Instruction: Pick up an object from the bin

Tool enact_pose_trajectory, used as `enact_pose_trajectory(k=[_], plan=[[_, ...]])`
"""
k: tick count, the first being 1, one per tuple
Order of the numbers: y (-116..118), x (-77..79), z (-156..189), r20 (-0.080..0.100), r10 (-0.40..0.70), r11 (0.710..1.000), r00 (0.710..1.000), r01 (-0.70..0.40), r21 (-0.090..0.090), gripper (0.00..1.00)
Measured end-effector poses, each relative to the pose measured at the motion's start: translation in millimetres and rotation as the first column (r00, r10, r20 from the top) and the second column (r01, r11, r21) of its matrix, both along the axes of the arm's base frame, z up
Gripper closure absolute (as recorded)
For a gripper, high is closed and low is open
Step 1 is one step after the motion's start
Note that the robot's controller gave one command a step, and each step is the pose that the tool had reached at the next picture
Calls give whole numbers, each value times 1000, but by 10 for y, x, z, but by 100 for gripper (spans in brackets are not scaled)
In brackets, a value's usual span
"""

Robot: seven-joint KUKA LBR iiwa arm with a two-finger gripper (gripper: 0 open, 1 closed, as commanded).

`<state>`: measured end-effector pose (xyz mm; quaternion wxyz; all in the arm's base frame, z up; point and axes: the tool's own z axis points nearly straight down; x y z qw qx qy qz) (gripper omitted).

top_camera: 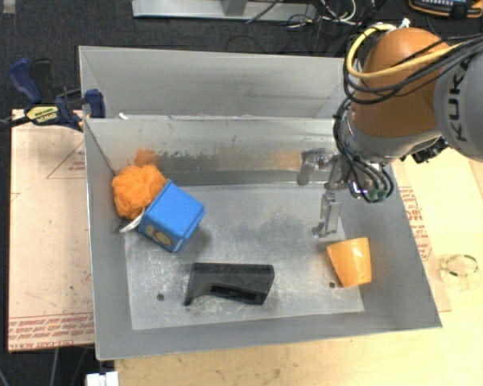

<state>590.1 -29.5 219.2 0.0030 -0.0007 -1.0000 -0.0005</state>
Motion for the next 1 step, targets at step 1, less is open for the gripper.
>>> enact_pose_trajectory(k=[1], plan=[[1,13,48,8,1,1000,1000,-1,-1,0]])
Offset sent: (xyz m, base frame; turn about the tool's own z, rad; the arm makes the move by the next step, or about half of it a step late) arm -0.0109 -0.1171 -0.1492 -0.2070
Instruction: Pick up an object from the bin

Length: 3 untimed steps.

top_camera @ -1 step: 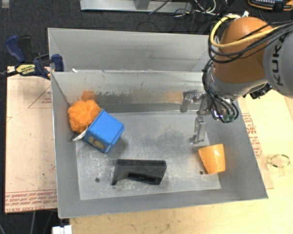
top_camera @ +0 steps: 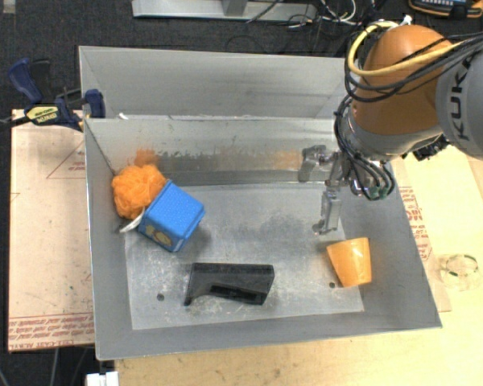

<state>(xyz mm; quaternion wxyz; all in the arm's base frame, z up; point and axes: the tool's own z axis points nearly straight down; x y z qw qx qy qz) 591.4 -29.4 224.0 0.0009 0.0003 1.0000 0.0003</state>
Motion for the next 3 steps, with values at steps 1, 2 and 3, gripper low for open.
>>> enact_pose_trajectory(k=[1,2,3], plan=[[-456,-34,-594,2,84,996,996,-84,0,0],[-634,-247,-754,-4,-108,994,994,108,1,0],[-877,-394,-912,2,-95,995,995,95,1,0]])
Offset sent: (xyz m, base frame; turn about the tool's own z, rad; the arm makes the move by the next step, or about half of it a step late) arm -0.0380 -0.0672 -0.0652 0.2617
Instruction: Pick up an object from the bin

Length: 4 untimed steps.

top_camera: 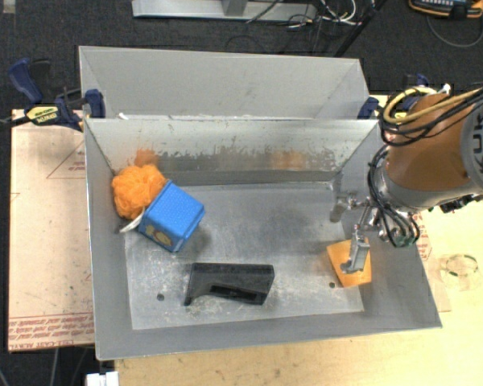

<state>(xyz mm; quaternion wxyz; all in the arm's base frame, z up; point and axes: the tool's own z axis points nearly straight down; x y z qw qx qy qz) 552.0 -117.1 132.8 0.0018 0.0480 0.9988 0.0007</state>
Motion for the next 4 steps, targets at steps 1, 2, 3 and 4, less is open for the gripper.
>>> enact_pose_trajectory(k=[1,2,3,4], plan=[[-202,-46,-347,-5,159,987,987,-159,6,0],[-228,-111,-549,7,-154,988,988,154,6,100],[-228,-111,-549,7,-154,988,988,154,6,100],[-227,-123,-513,7,-154,988,988,154,6,100]])
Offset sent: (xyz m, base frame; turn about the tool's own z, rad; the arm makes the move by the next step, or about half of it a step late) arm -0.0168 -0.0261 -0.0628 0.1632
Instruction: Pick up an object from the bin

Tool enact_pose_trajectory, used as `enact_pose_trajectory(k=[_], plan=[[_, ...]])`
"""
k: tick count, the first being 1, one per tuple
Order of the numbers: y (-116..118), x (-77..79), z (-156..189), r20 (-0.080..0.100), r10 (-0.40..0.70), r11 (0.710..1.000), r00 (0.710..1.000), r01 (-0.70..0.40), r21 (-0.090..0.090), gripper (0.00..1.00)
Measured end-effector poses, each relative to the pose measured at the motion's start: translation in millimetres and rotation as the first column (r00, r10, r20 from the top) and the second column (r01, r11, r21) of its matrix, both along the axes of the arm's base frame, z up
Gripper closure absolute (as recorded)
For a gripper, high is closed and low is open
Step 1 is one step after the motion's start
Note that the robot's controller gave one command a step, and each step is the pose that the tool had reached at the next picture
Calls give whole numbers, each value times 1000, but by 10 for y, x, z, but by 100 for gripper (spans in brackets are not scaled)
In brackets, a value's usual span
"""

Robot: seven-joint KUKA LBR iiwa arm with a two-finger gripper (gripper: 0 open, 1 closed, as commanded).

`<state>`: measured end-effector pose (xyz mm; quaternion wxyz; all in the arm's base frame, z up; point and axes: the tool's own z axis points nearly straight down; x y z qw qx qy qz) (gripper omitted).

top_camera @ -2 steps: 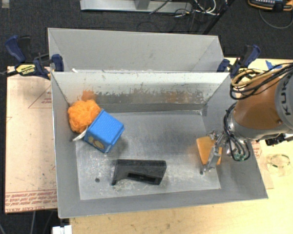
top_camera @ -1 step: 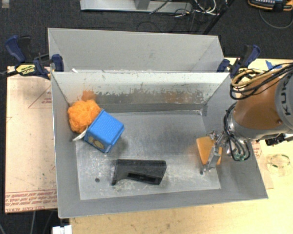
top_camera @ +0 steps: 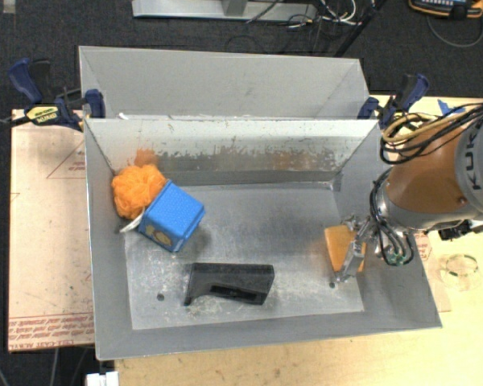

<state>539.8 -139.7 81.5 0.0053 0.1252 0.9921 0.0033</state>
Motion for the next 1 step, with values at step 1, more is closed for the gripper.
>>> enact_pose_trajectory(k=[1], plan=[[-6,-29,169,-6,-2,1000,1000,2,0,100]])
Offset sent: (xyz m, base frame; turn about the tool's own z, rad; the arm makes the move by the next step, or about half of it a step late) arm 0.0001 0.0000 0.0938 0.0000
